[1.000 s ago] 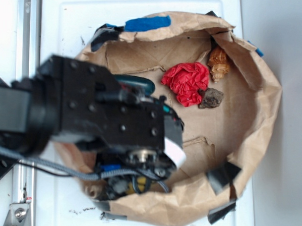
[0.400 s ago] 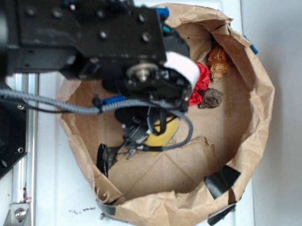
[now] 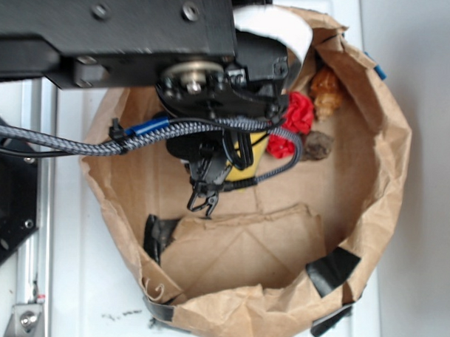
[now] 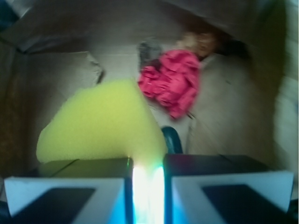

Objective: Grab the green sponge.

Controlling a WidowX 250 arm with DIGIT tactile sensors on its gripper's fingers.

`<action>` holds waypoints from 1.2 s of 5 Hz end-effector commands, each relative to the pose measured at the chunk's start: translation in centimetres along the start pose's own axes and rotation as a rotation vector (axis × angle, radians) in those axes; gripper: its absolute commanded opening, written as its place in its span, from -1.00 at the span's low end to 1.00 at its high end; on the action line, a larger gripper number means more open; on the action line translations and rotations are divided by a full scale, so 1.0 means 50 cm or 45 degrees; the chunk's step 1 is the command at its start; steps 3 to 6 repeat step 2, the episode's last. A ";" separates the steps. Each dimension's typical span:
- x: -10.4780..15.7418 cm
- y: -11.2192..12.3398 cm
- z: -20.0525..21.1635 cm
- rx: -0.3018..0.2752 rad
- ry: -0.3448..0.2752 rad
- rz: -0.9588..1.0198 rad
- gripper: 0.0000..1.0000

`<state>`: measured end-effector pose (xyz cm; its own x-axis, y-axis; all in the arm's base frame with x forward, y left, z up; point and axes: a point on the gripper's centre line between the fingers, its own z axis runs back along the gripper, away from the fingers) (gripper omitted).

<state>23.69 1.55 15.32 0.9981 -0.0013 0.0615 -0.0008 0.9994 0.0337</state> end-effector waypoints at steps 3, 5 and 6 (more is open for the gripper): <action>0.000 0.010 0.044 -0.034 0.006 0.125 -1.00; 0.000 0.010 0.044 -0.034 0.006 0.125 -1.00; 0.000 0.010 0.044 -0.034 0.006 0.125 -1.00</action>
